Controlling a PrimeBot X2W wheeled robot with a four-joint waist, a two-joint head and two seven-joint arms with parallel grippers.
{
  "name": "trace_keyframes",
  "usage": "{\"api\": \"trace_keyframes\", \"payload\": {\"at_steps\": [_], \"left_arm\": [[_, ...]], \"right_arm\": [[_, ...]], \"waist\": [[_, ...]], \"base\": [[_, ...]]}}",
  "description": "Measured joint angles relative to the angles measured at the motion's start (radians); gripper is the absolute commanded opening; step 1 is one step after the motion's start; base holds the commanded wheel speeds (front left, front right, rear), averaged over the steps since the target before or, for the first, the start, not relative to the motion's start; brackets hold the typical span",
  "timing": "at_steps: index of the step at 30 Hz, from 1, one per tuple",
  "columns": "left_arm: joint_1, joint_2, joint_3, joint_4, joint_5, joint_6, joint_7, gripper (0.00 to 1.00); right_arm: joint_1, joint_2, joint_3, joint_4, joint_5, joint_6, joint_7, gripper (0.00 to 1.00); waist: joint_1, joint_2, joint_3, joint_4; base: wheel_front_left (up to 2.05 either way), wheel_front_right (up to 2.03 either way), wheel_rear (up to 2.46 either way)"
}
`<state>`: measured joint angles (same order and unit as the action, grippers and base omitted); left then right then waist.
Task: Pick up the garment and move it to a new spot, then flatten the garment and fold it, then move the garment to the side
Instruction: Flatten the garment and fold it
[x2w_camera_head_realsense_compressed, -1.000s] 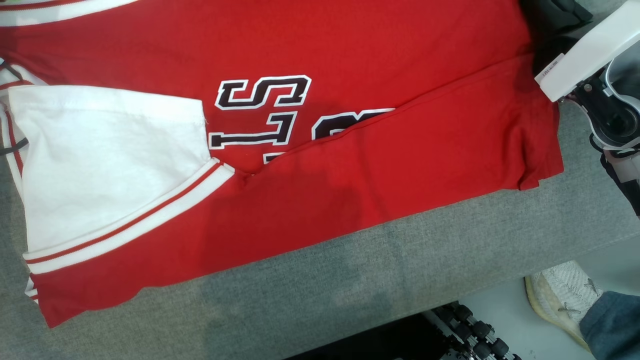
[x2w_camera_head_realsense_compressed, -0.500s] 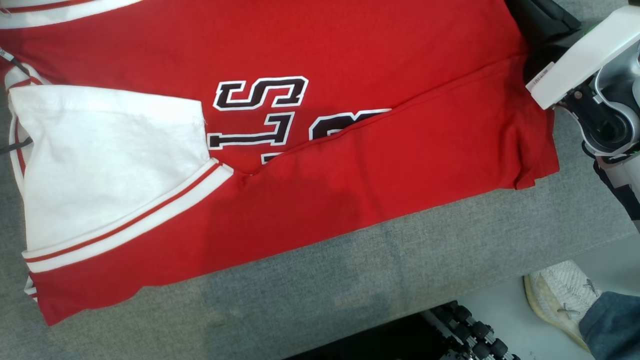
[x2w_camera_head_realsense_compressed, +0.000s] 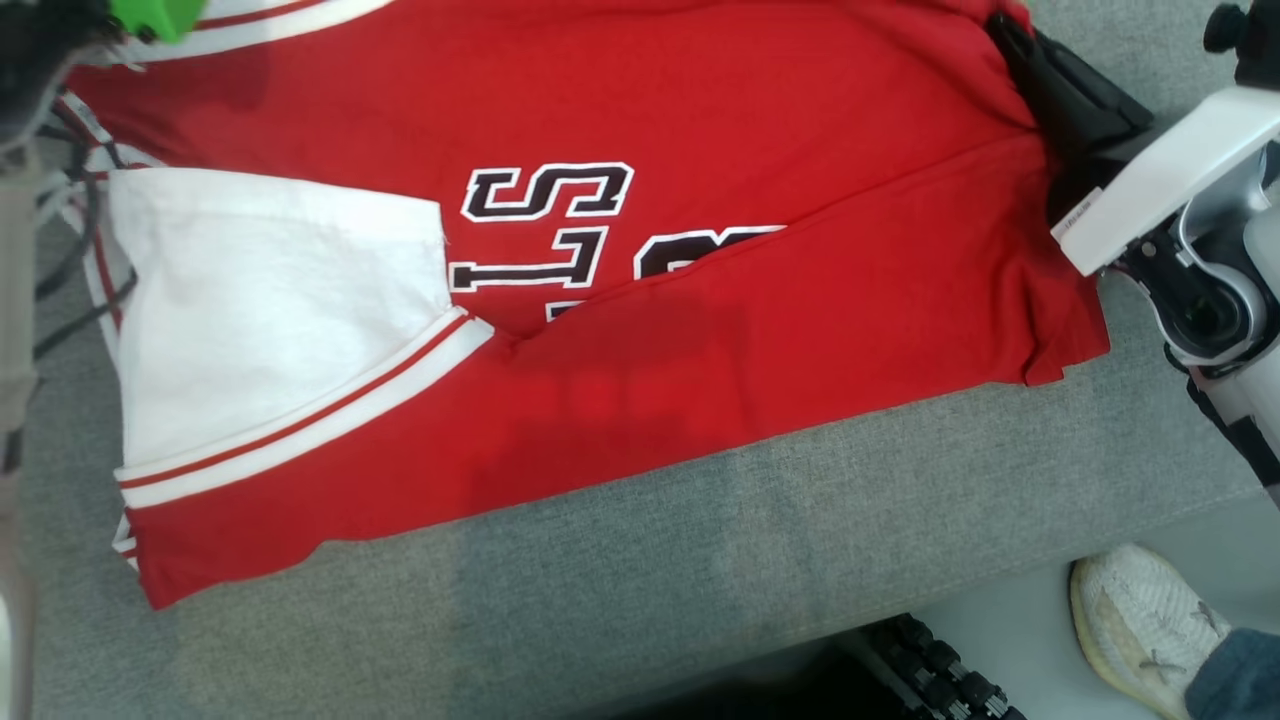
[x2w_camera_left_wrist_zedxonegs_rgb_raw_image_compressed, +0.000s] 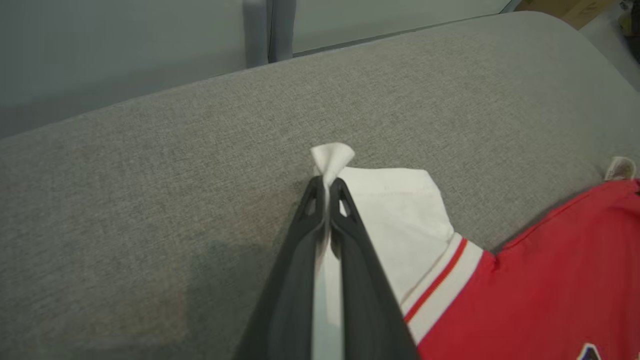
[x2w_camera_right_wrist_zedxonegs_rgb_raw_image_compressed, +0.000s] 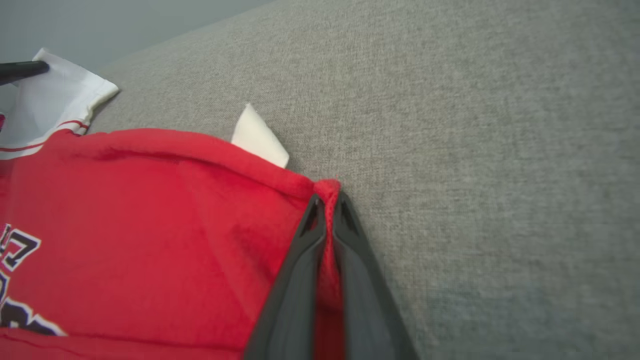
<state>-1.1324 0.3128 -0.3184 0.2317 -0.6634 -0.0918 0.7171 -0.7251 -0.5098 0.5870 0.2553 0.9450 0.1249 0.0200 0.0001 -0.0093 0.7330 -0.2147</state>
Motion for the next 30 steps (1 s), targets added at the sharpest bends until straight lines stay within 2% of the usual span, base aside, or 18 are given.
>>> {"api": "trace_keyframes", "payload": {"at_steps": [4,14,18,30], "left_arm": [[0.041,-0.014,-0.017,-0.019,-0.01,-0.014,-0.027,0.0],[0.125,-0.006,-0.038,-0.058,-0.049,-0.023,-0.081,0.0],[0.152,-0.008,-0.049,-0.1,-0.075,-0.03,-0.085,0.0],[0.202,-0.018,-0.073,-0.232,-0.132,-0.031,-0.071,0.0]], "right_arm": [[0.039,-0.012,0.001,0.007,0.009,0.0,-0.029,0.0],[0.121,-0.033,0.014,0.029,0.016,0.0,-0.073,0.0],[0.143,-0.065,0.014,0.036,0.015,0.0,-0.081,0.0],[0.134,-0.124,-0.006,0.056,-0.032,-0.002,-0.1,0.0]], "waist": [[0.0,0.0,-0.032,0.019],[-0.0001,0.0,-0.129,0.067],[-0.0001,0.0,-0.173,0.088],[-0.0001,0.0,-0.188,0.156]], "base": [[0.0,0.0,0.0],[0.0,0.0,0.0],[0.0,0.0,0.0],[0.0,0.0,0.0]]}}
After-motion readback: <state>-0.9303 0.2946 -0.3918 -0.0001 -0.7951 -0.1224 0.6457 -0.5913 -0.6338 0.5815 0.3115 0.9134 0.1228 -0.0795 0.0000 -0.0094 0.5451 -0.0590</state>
